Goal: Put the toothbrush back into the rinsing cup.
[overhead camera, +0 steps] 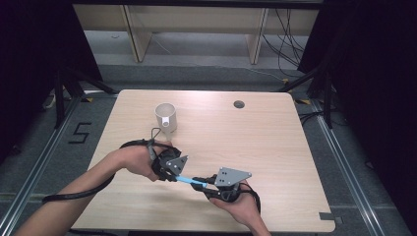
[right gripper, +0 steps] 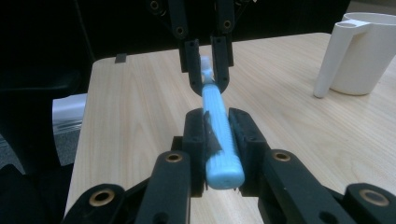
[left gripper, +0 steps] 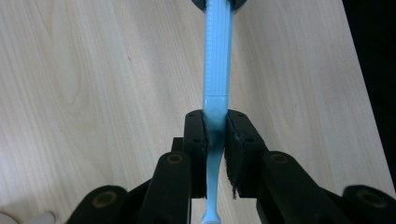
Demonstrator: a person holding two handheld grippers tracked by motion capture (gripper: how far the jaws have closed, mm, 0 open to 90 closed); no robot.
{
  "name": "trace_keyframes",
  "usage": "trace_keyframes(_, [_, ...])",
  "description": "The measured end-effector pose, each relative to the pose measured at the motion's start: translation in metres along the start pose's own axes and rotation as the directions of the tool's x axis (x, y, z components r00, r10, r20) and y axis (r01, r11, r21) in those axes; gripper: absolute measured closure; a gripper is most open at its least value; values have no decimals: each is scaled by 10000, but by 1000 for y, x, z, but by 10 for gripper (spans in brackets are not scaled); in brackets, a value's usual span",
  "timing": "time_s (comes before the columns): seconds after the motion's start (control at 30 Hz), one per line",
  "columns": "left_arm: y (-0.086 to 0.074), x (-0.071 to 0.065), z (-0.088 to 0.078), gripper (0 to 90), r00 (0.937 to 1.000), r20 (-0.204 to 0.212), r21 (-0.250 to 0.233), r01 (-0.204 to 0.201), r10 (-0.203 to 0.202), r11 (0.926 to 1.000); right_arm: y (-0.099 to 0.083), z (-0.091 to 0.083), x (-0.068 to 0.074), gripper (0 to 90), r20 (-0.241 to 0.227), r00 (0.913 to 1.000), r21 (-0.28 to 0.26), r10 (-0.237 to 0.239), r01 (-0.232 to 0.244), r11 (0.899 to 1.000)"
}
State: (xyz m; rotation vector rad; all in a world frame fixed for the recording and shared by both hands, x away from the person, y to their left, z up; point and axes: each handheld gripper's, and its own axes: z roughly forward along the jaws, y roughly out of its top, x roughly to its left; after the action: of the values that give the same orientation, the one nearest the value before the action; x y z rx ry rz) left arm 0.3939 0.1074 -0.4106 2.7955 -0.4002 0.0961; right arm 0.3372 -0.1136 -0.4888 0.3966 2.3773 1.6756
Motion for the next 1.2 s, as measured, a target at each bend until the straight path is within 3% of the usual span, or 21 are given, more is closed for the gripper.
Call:
trace_keyframes(0.33, [0,1,-2,764,9998,-195,-217,-52,48,9997,1,-2,0,788,34,9999,-86,111,-111,9999])
trace_keyframes(0.43, [-1,-1,-5,716,9983,-581,-381,23,-45,9993,0,-3,-1,789,212,9998,-49,-3,4,10000])
trace_keyframes(0.47, [-2,-3,-7,699,9975,-705,-510,62,-98,9987,-1,-4,1,789,226,9991,72,363,-364,9993])
trace_keyframes(0.5, [-2,-3,-7,682,9975,-705,-510,62,-98,9987,-1,-4,-2,789,261,9997,99,43,-46,9999])
trace_keyframes(0.57, [-3,-5,-10,653,9956,-935,-721,48,-115,9974,-2,-4,-2,789,327,9994,111,148,-152,9998])
trace_keyframes(0.73, [-9,-12,-19,590,9863,-1591,-1441,198,-429,9894,-3,-7,-4,789,599,9977,292,312,-330,9990])
trace_keyframes(0.87, [-15,-19,-24,555,9763,-1987,-2104,425,-853,9767,-2,-11,-7,789,1028,9941,172,358,-377,9991])
trace_keyframes(1.07, [-22,-31,-27,500,9591,-2256,-3119,953,-1711,9453,2,-21,-12,789,1521,9874,-121,433,-419,9990])
trace_keyframes(1.13, [-24,-35,-25,497,9504,-2359,-3547,1101,-2028,9285,3,-23,-13,788,1802,9826,-262,461,-420,9988])
trace_keyframes(1.17, [-25,-36,-25,494,9482,-2372,-3647,1144,-2110,9241,3,-25,-14,789,1882,9811,-254,456,-416,9988])
trace_keyframes(1.2, [-27,-38,-23,494,9425,-2327,-3984,1327,-2400,9075,3,-26,-15,789,1937,9800,-367,463,-400,9985])
